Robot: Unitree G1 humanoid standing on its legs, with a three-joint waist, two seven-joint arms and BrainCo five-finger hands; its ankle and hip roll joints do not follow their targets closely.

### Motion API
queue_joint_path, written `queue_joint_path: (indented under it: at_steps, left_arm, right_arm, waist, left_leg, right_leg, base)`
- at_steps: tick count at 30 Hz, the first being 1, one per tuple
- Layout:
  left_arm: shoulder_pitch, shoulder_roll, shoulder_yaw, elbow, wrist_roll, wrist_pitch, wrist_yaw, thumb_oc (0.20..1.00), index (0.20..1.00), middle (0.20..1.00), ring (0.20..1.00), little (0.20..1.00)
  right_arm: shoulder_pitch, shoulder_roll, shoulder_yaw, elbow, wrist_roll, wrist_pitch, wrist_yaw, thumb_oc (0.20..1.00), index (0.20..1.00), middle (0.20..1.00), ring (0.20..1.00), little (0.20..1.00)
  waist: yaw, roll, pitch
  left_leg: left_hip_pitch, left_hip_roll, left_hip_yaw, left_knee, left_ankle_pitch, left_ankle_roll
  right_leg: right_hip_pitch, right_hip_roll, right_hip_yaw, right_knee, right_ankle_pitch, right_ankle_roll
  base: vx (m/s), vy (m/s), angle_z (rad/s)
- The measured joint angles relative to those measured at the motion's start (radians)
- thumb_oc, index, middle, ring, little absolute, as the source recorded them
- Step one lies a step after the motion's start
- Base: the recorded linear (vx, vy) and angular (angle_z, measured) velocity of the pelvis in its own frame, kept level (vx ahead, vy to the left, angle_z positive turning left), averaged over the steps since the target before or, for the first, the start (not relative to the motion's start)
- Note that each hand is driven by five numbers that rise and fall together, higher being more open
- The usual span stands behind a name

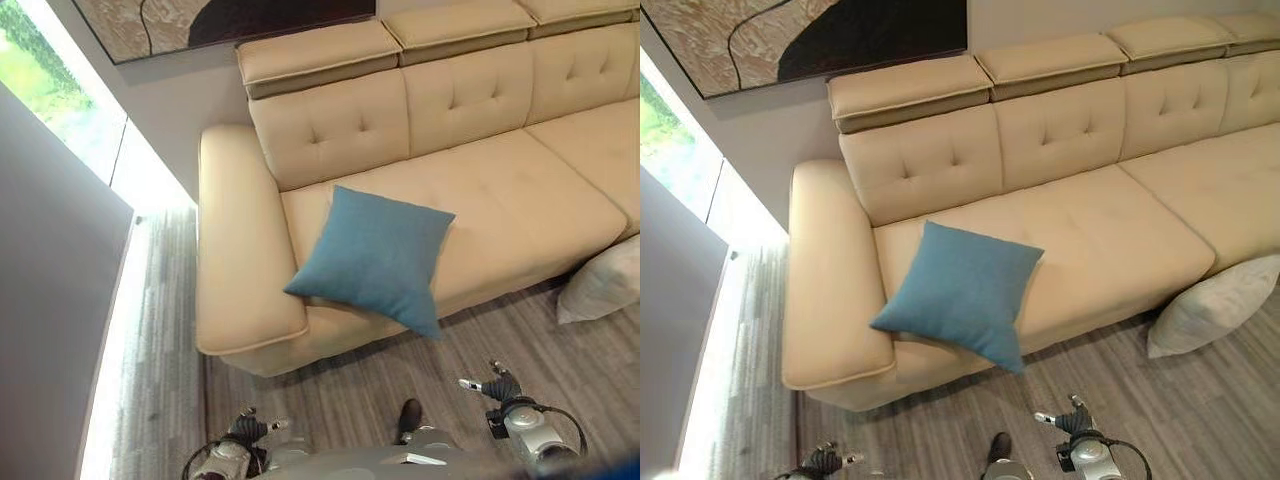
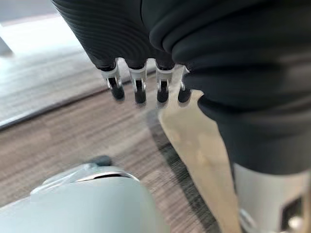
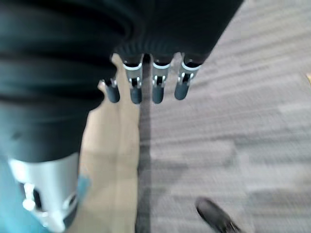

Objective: Pick up all the scattered cushions and arrange them neatly on the sofa.

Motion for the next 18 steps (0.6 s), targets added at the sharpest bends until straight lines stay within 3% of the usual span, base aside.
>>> queue_joint_path:
  at_steps: [1, 2, 3, 5, 6, 7, 8, 9, 10, 12, 14, 15, 16, 17, 18]
  left_arm:
    - [-0.008, 0.002, -0.001, -0.004, -0.005, -0.001, -0.001, 1.000, 1.000, 1.000, 1.000, 1.000]
    - [-0.014, 0.021, -0.003, -0.016, -0.005, -0.002, -0.001, 1.000, 1.000, 1.000, 1.000, 1.000]
    - [-0.014, 0.022, -0.004, -0.018, -0.005, -0.001, -0.001, 1.000, 1.000, 1.000, 1.000, 1.000]
    - [-0.014, 0.014, -0.006, -0.018, -0.004, 0.005, -0.001, 1.000, 1.000, 1.000, 1.000, 1.000]
    - [-0.008, 0.018, -0.008, -0.017, -0.004, 0.006, -0.001, 1.000, 1.000, 1.000, 1.000, 1.000]
    - [-0.013, 0.020, -0.008, -0.017, -0.004, 0.005, -0.002, 1.000, 1.000, 1.000, 1.000, 1.000]
    - [0.002, 0.019, 0.006, -0.017, -0.007, 0.005, -0.001, 1.000, 1.000, 1.000, 1.000, 1.000]
    - [0.008, 0.021, 0.011, -0.016, -0.006, 0.007, -0.001, 1.000, 1.000, 1.000, 1.000, 1.000]
    - [0.006, 0.022, 0.010, -0.014, -0.005, 0.008, -0.002, 1.000, 1.000, 1.000, 1.000, 1.000]
    - [0.015, 0.020, 0.014, -0.013, -0.005, 0.008, 0.000, 1.000, 1.000, 1.000, 1.000, 1.000]
    - [-0.021, 0.024, 0.021, -0.013, -0.005, 0.006, 0.000, 1.000, 1.000, 1.000, 1.000, 1.000]
    - [-0.030, 0.029, 0.021, -0.013, -0.005, 0.005, 0.001, 1.000, 1.000, 1.000, 1.000, 1.000]
    - [-0.037, 0.037, 0.021, -0.009, -0.004, 0.005, 0.001, 1.000, 1.000, 1.000, 1.000, 1.000]
    - [-0.039, 0.054, 0.020, -0.005, -0.004, 0.006, 0.009, 1.000, 1.000, 1.000, 1.000, 1.000]
    - [-0.039, 0.062, 0.020, -0.008, -0.004, 0.006, 0.011, 1.000, 1.000, 1.000, 1.000, 1.000]
  right_arm:
    - [0.000, 0.003, 0.000, 0.000, 0.005, 0.000, -0.001, 1.000, 1.000, 1.000, 1.000, 1.000]
    - [0.006, 0.008, 0.001, 0.011, 0.010, 0.000, -0.002, 1.000, 1.000, 1.000, 1.000, 1.000]
    - [0.009, 0.006, 0.004, 0.019, 0.016, 0.000, -0.003, 1.000, 1.000, 1.000, 1.000, 1.000]
    - [0.008, 0.009, 0.015, 0.050, 0.017, 0.000, -0.002, 1.000, 1.000, 1.000, 1.000, 1.000]
    - [0.010, 0.012, 0.014, 0.076, 0.017, 0.000, -0.005, 1.000, 1.000, 1.000, 1.000, 1.000]
    - [0.011, 0.014, 0.015, 0.092, 0.017, 0.001, -0.007, 1.000, 1.000, 1.000, 1.000, 1.000]
    - [0.002, 0.027, 0.016, 0.104, 0.017, 0.001, -0.006, 1.000, 1.000, 1.000, 1.000, 1.000]
    - [-0.001, 0.031, 0.016, 0.096, 0.017, 0.000, -0.006, 1.000, 1.000, 1.000, 1.000, 1.000]
    - [0.003, 0.032, 0.011, 0.089, 0.017, 0.000, -0.007, 1.000, 1.000, 1.000, 1.000, 1.000]
    - [0.035, 0.033, 0.006, 0.080, 0.017, 0.001, -0.007, 1.000, 1.000, 1.000, 1.000, 1.000]
    - [0.032, 0.040, 0.001, 0.072, 0.017, 0.007, -0.006, 1.000, 1.000, 1.000, 1.000, 1.000]
    - [0.030, 0.041, 0.000, 0.071, 0.017, 0.007, -0.006, 1.000, 1.000, 1.000, 1.000, 1.000]
    - [0.020, 0.039, -0.006, 0.071, 0.017, 0.007, -0.006, 1.000, 1.000, 1.000, 1.000, 1.000]
    - [0.007, 0.040, -0.010, 0.056, 0.017, 0.008, -0.006, 1.000, 1.000, 1.000, 1.000, 1.000]
    - [0.009, 0.042, -0.010, 0.044, 0.017, 0.007, -0.005, 1.000, 1.000, 1.000, 1.000, 1.000]
  waist:
    - [0.009, -0.012, 0.017]
    - [0.010, -0.026, 0.029]
    - [0.002, -0.029, 0.033]
    - [-0.002, -0.024, 0.047]
    - [0.000, -0.029, 0.051]
    - [0.000, -0.033, 0.052]
    - [0.012, -0.033, 0.051]
    - [0.010, -0.037, 0.051]
    - [0.004, -0.040, 0.049]
    - [0.001, -0.031, 0.019]
    - [0.001, -0.003, 0.026]
    - [0.005, 0.004, 0.030]
    - [0.006, 0.017, 0.038]
    - [0.001, 0.024, 0.043]
    - [0.004, 0.029, 0.043]
  left_leg:
    - [-0.037, 0.018, -0.018, 0.072, 0.051, -0.025]
    - [-0.075, 0.026, 0.012, 0.118, 0.033, -0.012]
    - [-0.080, 0.016, 0.084, 0.007, -0.022, 0.020]
    - [-0.038, -0.051, 0.137, -0.358, -0.014, 0.027]
    - [-0.027, -0.056, 0.148, -0.445, 0.006, 0.022]
    - [-0.028, -0.057, 0.162, -0.489, 0.024, 0.018]
    - [0.004, -0.070, 0.134, -0.549, 0.036, 0.038]
    - [0.028, -0.090, 0.124, -0.544, 0.042, 0.045]
    - [0.055, -0.130, 0.128, -0.489, 0.020, 0.078]
    - [0.104, -0.175, 0.155, -0.459, -0.043, 0.177]
    - [0.137, -0.192, 0.151, -0.507, -0.059, 0.241]
    - [0.152, -0.202, 0.147, -0.508, -0.067, 0.256]
    - [0.165, -0.216, 0.142, -0.511, -0.076, 0.271]
    - [0.177, -0.253, 0.128, -0.509, -0.085, 0.292]
    - [0.185, -0.271, 0.118, -0.520, -0.098, 0.281]
  right_leg:
    - [0.017, 0.015, -0.009, -0.002, -0.016, -0.027]
    - [0.037, 0.021, -0.029, -0.016, -0.031, -0.036]
    - [0.041, 0.027, -0.048, -0.017, -0.051, -0.025]
    - [0.061, 0.072, -0.073, -0.012, -0.070, -0.005]
    - [0.084, 0.088, -0.081, -0.012, -0.097, 0.015]
    - [0.091, 0.098, -0.085, -0.013, -0.108, 0.022]
    - [0.113, 0.125, -0.044, -0.012, -0.119, 0.019]
    - [0.128, 0.126, -0.037, -0.013, -0.123, 0.017]
    - [0.141, 0.122, -0.029, -0.007, -0.133, 0.017]
    - [0.139, 0.103, -0.013, 0.037, -0.144, 0.019]
    - [0.083, 0.065, 0.018, 0.183, -0.177, 0.028]
    - [0.046, 0.037, 0.045, 0.287, -0.199, 0.044]
    - [-0.029, -0.015, 0.063, 0.470, -0.220, 0.072]
    - [-0.140, -0.111, 0.078, 0.682, -0.264, 0.132]
    - [-0.172, -0.121, 0.141, 0.659, -0.267, 0.140]
  base:
    - [0.10, -0.084, 0.20]
    - [0.12, -0.043, 0.37]
    - [0.13, -0.009, 0.39]
    - [0.21, 0.056, 0.23]
    - [0.29, 0.130, 0.22]
    - [0.24, 0.129, -0.26]
    - [0.29, 0.238, -0.51]
    - [0.23, 0.232, -0.66]
    - [0.20, 0.251, -0.33]
    - [0.09, 0.146, -0.16]
    - [0.09, 0.209, 0.09]
    - [0.08, 0.218, 0.18]
    - [0.11, 0.149, 0.36]
    - [0.08, 0.065, 0.34]
    - [0.12, -0.009, 0.38]
